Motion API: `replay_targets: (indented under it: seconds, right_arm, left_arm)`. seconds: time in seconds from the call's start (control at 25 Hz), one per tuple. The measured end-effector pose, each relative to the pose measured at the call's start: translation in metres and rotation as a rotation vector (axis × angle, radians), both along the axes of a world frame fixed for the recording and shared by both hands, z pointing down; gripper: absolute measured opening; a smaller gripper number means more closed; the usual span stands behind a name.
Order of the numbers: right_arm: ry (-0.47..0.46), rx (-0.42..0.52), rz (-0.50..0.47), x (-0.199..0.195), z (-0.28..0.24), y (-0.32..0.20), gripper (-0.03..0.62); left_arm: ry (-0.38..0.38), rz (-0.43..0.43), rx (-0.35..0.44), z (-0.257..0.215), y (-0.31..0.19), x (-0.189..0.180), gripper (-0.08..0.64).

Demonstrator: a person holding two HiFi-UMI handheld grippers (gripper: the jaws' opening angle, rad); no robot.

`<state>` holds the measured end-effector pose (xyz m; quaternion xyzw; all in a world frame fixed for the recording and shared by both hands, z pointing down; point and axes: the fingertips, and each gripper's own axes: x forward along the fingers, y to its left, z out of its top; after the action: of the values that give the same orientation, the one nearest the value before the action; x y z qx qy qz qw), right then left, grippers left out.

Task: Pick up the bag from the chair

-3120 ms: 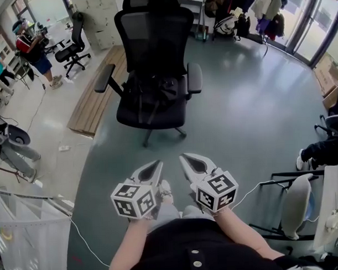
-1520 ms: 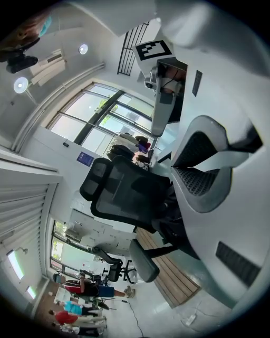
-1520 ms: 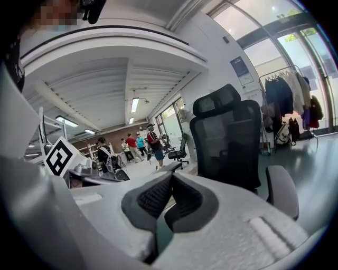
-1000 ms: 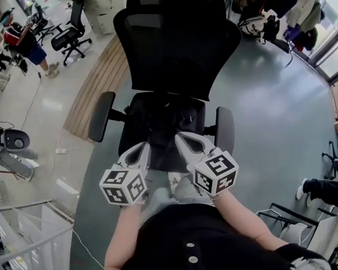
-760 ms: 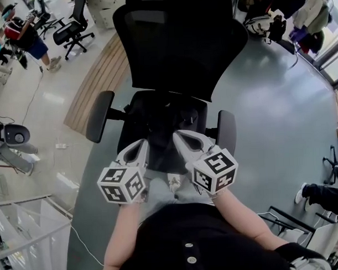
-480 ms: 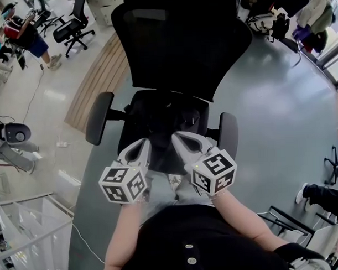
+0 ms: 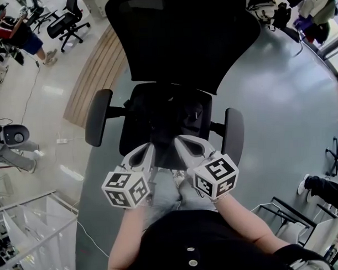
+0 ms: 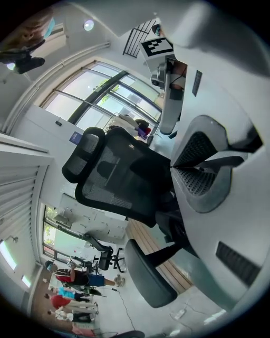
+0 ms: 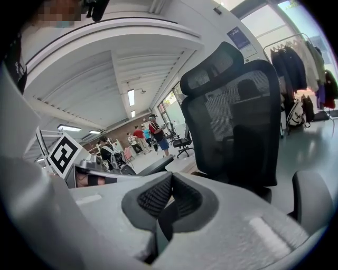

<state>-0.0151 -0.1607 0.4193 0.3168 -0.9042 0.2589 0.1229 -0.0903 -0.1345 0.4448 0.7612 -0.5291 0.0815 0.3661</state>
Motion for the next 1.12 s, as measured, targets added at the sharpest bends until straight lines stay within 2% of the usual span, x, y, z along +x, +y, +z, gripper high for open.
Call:
replay_targets:
  seconds: [0.4,0.68,1.12]
  right_arm:
    - [0.066,-0.04,-0.013,-0.022,0.03,0.004,-0.003]
    - [0.08,-0.084,0.012,-0.026,0.059,-0.008,-0.003]
    - [0.097,-0.111,0.036,-0.021,0.091,-0.03,-0.003]
  left_arm:
    - [-0.002,0.058,-0.053,0.021,-0.001,-0.015,0.02]
    - [-0.112,0.121,-0.095,0.061,-0.012,-0.02,0.02]
    - [-0.102,0.09,-0.13,0.099,-0.035,-0.036,0.02]
